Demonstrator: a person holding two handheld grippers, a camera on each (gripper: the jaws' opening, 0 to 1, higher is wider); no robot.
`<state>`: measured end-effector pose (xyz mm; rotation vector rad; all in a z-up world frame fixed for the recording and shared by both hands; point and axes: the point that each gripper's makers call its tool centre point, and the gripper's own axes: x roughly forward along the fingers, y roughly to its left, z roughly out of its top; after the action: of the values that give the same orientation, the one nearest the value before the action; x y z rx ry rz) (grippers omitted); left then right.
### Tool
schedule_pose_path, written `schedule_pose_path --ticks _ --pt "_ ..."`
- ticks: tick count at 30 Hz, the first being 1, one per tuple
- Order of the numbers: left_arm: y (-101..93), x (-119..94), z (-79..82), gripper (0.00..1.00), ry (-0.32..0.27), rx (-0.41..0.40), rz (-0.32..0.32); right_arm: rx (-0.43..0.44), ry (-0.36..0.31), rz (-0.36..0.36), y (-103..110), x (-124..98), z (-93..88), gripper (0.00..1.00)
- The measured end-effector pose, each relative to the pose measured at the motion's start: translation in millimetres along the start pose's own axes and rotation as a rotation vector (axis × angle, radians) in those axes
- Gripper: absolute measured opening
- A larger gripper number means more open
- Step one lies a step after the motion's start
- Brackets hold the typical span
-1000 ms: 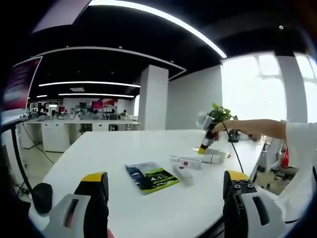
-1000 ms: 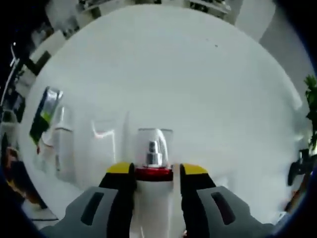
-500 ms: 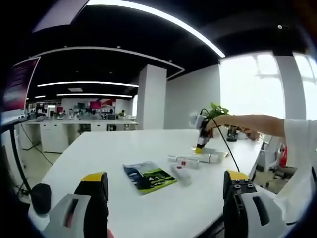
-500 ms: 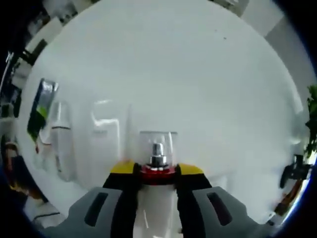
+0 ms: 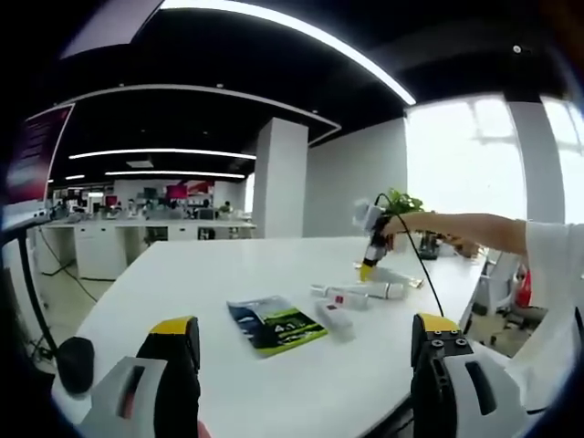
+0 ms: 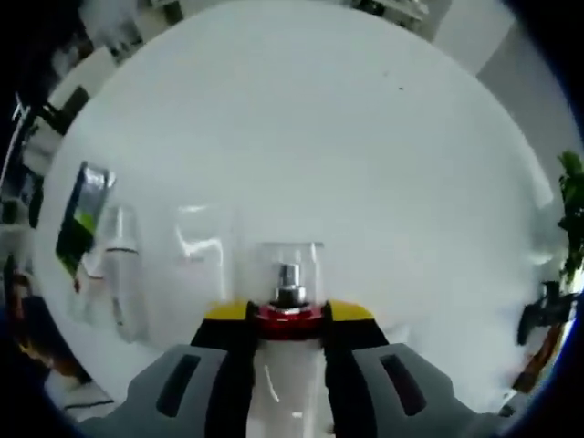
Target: Arrange the skincare products in the storage area until every visible bottle or jar stands upright without overlapping.
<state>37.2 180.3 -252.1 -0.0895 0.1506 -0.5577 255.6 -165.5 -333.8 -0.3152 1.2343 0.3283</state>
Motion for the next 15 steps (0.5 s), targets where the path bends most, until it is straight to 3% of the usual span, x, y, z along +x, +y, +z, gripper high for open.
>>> schedule_pose_path --ticks 3,14,15 --pt "0.1 0.1 -0.4 0.99 0.001 -0.001 -0.002 -0.002 -0.052 -0.005 -4.8 -10.6 11.7 0.26" --pt "0.4 0.1 0.1 0.99 -0.001 0.001 0.002 -0.018 -0.197 -0.013 -15.1 -34.8 28.1 0.26" --pt "0.1 0.3 0.2 0.99 -0.001 0.001 0.003 -0.019 -0.236 -0.018 -19.3 -40.6 32.1 0.26"
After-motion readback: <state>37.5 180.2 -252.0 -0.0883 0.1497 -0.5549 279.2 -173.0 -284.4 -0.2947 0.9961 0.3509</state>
